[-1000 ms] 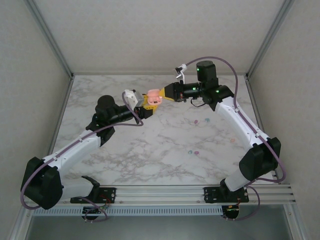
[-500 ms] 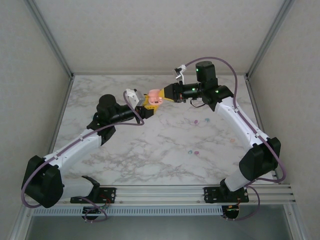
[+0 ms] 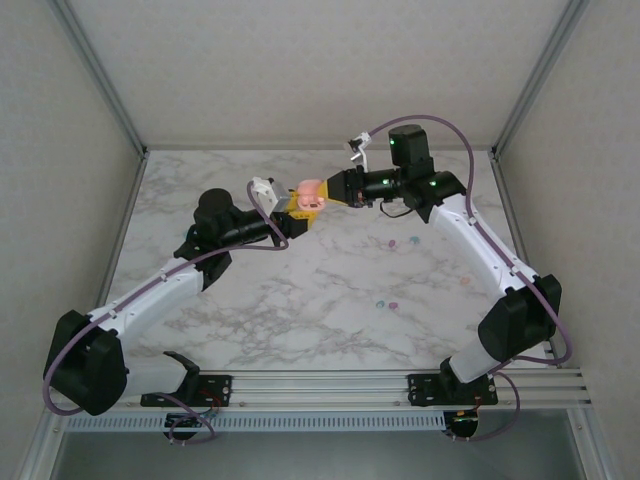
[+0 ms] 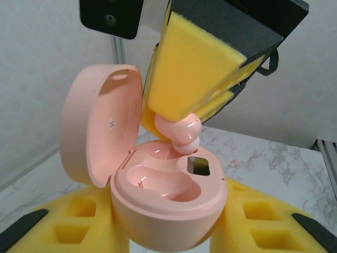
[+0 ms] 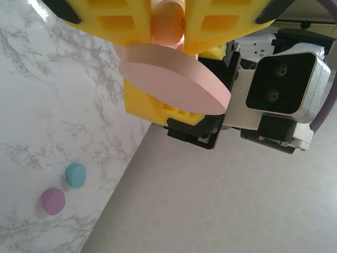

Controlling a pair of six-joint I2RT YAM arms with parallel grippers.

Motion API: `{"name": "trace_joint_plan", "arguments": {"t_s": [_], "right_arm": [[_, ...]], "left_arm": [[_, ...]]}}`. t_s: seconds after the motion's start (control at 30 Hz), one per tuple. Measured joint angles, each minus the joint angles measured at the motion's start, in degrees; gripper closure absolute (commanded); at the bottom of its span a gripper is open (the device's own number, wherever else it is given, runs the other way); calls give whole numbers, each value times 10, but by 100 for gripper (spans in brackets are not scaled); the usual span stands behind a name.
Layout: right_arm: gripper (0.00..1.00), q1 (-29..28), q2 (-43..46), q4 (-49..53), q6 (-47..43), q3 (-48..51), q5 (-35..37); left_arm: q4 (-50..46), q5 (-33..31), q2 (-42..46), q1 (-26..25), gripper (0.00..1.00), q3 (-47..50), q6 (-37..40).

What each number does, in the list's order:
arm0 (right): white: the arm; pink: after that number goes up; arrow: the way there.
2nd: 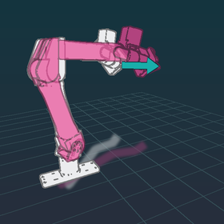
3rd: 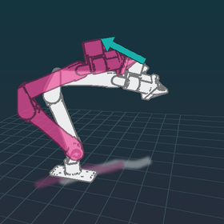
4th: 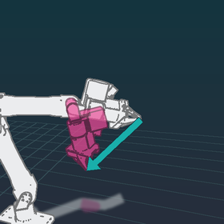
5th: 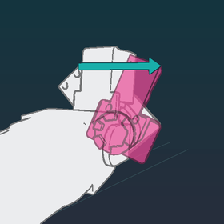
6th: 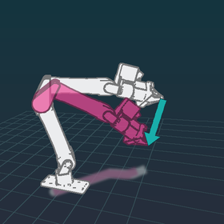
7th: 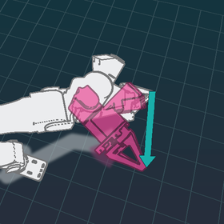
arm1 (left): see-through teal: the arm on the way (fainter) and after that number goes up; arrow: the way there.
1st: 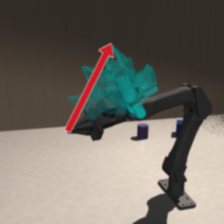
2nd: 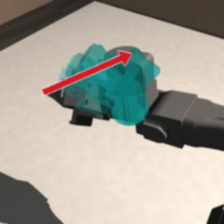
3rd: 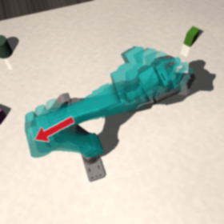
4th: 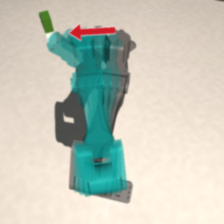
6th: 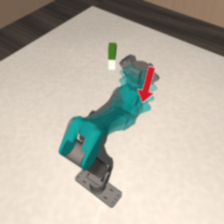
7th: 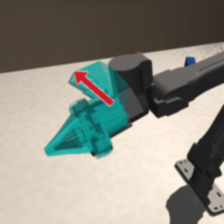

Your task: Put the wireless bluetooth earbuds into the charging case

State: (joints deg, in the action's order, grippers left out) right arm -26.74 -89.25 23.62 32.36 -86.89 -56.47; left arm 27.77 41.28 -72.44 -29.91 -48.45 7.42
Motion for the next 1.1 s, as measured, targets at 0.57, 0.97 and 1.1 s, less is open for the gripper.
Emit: {"name": "trace_joint_plan", "arguments": {"t_s": [0.57,0.97,1.1], "right_arm": [[76,-8,0,5,4,-1,34],[71,-9,0,32,-18,-14,54],[73,-9,0,44,-24,-18,62]], "left_arm": [[-9,-7,0,0,78,0,-1],[-10,-9,-1,0,78,0,-2],[-10,-9,-1,0,78,0,-2]]}}
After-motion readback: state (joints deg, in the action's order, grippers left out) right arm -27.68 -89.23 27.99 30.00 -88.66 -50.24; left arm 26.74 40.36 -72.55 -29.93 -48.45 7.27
